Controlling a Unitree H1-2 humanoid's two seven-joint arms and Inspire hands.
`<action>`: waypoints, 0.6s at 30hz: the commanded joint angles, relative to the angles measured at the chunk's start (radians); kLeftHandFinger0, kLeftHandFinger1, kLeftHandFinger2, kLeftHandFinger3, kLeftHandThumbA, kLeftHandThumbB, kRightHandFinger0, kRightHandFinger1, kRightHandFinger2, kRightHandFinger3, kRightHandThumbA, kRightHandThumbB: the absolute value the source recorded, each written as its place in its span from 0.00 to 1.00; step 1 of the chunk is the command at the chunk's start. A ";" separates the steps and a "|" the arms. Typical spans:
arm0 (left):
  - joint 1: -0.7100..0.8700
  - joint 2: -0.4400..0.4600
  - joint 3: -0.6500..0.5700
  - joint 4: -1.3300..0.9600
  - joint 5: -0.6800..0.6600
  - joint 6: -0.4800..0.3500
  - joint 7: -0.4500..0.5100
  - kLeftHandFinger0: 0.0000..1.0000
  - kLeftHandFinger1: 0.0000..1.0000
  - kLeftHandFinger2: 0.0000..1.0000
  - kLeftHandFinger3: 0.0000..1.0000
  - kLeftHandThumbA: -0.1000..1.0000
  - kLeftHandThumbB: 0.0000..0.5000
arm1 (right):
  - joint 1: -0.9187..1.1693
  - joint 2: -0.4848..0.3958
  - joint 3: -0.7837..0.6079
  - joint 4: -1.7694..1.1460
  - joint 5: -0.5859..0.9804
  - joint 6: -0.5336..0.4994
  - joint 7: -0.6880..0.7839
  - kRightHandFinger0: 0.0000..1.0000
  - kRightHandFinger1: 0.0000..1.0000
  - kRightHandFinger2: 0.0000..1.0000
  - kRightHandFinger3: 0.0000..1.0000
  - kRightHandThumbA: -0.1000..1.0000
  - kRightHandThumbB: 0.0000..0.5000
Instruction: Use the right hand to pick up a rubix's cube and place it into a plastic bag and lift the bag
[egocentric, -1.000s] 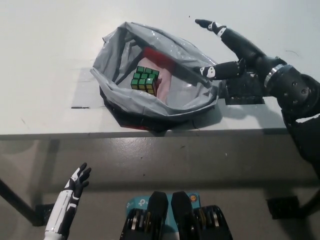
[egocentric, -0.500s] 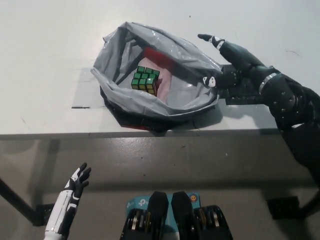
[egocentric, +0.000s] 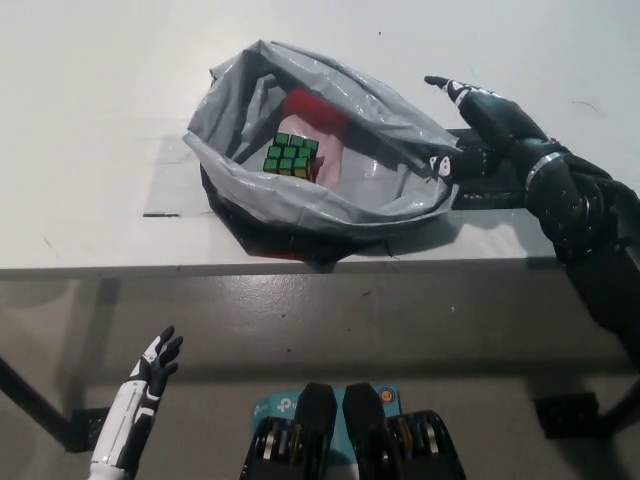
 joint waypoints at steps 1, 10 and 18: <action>-0.007 0.015 -0.002 -0.020 0.009 -0.028 -0.003 1.00 1.00 1.00 1.00 1.00 0.72 | -0.082 0.003 0.001 0.042 -0.038 -0.029 -0.075 1.00 1.00 1.00 1.00 0.73 0.96; -0.009 0.014 0.000 -0.025 0.012 -0.025 -0.001 1.00 1.00 1.00 1.00 1.00 0.72 | -0.119 0.040 -0.014 0.151 -0.024 0.097 -0.036 0.91 1.00 1.00 1.00 0.69 0.92; -0.020 0.015 -0.001 -0.026 0.010 -0.020 -0.003 1.00 1.00 1.00 1.00 1.00 0.72 | -0.163 0.050 -0.057 0.243 0.060 0.168 0.058 0.01 0.09 0.32 0.31 0.22 0.50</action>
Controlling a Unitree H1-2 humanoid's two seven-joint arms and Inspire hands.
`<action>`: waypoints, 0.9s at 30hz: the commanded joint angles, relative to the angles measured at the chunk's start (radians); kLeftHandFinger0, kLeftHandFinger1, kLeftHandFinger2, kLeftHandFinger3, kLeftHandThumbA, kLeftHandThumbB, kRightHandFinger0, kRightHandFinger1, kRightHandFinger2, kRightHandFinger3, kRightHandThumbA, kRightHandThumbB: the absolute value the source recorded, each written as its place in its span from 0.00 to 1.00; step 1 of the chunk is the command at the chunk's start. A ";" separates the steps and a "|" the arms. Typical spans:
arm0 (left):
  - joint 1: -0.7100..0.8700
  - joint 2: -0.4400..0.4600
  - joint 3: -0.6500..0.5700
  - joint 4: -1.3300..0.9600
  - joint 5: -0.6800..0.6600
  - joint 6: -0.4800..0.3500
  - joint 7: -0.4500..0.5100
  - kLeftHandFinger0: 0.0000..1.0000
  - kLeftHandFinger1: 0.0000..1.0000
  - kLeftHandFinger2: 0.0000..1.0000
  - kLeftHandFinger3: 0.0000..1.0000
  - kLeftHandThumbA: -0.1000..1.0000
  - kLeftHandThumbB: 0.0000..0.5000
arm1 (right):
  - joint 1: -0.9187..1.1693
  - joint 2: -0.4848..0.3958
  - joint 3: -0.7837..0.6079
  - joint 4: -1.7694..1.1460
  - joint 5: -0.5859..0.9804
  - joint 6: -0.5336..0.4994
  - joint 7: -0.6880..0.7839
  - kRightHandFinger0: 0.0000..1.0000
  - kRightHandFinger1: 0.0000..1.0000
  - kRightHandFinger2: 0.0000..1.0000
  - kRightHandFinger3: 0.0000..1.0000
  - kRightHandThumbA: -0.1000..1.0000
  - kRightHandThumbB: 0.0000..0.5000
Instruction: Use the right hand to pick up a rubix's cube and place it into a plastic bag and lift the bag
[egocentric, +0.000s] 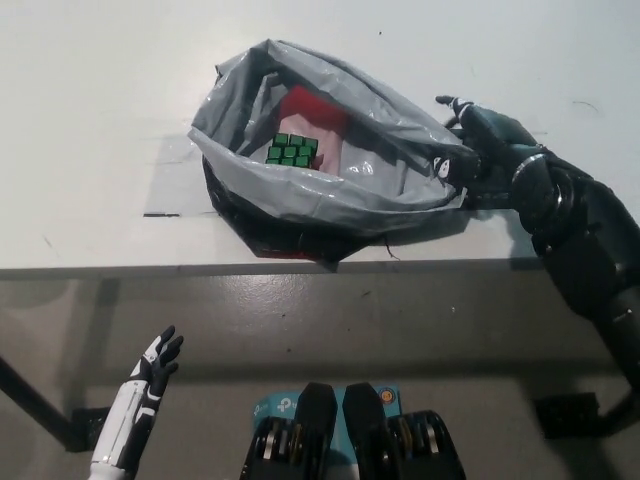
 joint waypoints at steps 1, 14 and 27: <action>-0.021 0.015 -0.001 -0.026 0.005 -0.020 -0.004 1.00 1.00 1.00 1.00 1.00 0.70 | -0.088 -0.013 -0.067 0.033 0.095 0.046 0.066 0.00 0.15 0.49 0.40 0.14 0.46; -0.027 0.012 -0.003 -0.018 -0.002 -0.023 -0.006 1.00 1.00 1.00 1.00 1.00 0.68 | -0.101 -0.016 -0.184 0.020 0.225 0.096 0.138 0.07 0.50 0.78 0.67 0.18 0.37; -0.043 0.014 0.000 -0.013 -0.003 -0.018 -0.005 1.00 1.00 1.00 1.00 1.00 0.66 | -0.147 0.059 -0.458 -0.208 0.528 0.297 0.203 0.00 0.34 0.67 0.41 0.00 0.42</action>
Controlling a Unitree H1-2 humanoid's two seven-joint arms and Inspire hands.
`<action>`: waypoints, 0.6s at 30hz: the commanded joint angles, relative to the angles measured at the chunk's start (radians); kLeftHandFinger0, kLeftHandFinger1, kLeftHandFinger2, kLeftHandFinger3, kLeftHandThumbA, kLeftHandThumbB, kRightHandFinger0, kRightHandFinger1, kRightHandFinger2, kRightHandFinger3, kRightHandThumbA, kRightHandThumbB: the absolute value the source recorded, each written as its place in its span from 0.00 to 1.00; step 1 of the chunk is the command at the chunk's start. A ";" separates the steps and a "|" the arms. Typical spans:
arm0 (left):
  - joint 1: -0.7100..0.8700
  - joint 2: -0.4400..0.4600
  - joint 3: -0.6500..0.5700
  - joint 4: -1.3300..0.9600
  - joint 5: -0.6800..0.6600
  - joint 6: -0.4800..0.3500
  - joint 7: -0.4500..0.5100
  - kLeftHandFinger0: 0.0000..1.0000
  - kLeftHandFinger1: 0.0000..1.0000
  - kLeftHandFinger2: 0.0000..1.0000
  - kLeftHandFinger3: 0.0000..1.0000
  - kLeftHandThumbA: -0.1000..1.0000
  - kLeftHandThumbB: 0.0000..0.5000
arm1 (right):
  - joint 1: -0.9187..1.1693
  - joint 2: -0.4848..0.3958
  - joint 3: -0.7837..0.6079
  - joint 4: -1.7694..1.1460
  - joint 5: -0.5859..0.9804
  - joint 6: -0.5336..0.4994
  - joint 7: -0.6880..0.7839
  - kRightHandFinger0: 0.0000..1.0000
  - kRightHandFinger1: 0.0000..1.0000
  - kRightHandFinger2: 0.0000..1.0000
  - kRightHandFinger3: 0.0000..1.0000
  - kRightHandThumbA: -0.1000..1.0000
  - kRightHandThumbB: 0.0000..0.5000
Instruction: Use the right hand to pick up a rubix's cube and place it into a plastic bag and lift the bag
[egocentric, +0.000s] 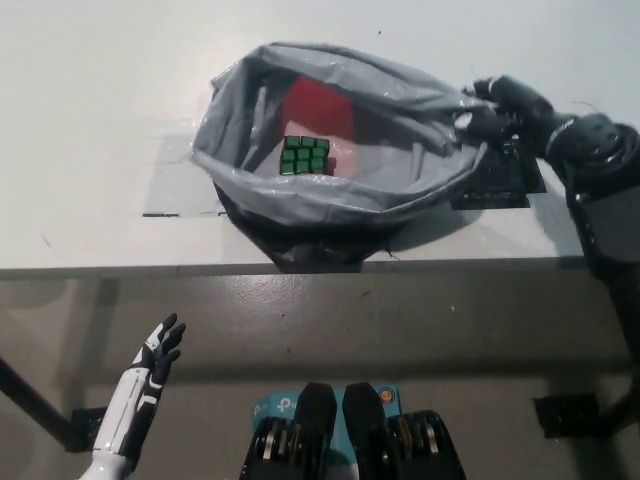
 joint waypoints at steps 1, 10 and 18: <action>-0.014 0.014 0.000 -0.013 -0.001 -0.020 -0.005 1.00 1.00 1.00 1.00 1.00 0.65 | -0.116 0.058 -0.174 -0.127 0.265 0.115 0.011 0.00 0.32 0.67 0.48 0.00 0.47; -0.019 0.011 0.000 -0.015 0.008 -0.009 0.001 1.00 1.00 1.00 1.00 1.00 0.64 | -0.280 0.161 -0.296 -0.122 0.517 0.115 -0.112 0.00 0.20 0.66 1.00 0.00 0.32; -0.025 0.010 0.001 -0.003 0.008 -0.024 0.003 1.00 1.00 1.00 1.00 1.00 0.60 | -0.466 0.207 -0.325 0.000 0.501 0.115 -0.194 0.00 0.20 0.74 0.95 0.00 0.30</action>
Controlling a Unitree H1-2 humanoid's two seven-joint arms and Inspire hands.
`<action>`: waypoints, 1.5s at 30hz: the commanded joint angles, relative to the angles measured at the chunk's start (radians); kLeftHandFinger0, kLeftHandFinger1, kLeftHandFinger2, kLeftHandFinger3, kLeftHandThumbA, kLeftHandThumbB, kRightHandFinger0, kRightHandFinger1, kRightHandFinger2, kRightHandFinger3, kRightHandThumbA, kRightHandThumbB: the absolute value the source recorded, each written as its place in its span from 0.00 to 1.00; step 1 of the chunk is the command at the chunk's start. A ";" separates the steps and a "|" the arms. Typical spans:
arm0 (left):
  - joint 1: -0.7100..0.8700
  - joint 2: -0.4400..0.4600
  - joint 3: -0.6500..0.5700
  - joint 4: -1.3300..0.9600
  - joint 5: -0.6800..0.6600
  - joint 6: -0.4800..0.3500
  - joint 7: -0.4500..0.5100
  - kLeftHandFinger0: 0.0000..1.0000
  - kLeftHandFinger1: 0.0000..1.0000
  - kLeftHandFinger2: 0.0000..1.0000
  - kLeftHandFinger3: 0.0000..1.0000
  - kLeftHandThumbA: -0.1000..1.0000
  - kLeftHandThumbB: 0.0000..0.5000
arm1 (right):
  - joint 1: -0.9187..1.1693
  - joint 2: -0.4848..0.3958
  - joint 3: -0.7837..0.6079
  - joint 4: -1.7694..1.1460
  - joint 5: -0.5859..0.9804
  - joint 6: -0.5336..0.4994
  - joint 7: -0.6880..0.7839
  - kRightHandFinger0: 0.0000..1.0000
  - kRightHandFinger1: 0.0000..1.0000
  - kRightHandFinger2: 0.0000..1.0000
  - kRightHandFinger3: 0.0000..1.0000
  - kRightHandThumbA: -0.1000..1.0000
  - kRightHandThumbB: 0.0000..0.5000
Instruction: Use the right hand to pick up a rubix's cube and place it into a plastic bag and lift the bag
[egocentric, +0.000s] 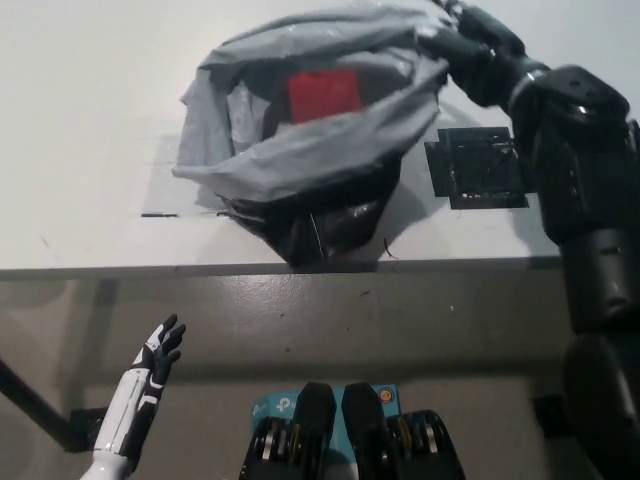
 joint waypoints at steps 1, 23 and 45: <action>-0.026 0.010 0.000 -0.010 0.009 -0.026 0.004 1.00 1.00 1.00 1.00 1.00 0.59 | -0.391 0.056 -0.078 0.046 0.206 0.027 -0.133 0.00 0.21 0.75 1.00 0.00 0.30; -0.022 0.006 -0.001 -0.022 0.008 -0.016 0.004 1.00 1.00 1.00 1.00 1.00 0.60 | -0.786 0.011 -0.124 0.332 0.156 -0.032 -0.225 0.00 0.20 0.70 0.73 0.00 0.29; -0.020 0.011 -0.005 -0.041 0.017 0.003 -0.001 1.00 1.00 1.00 1.00 1.00 0.58 | -0.800 -0.012 -0.170 0.347 0.172 -0.076 -0.259 0.00 0.22 0.74 0.78 0.00 0.28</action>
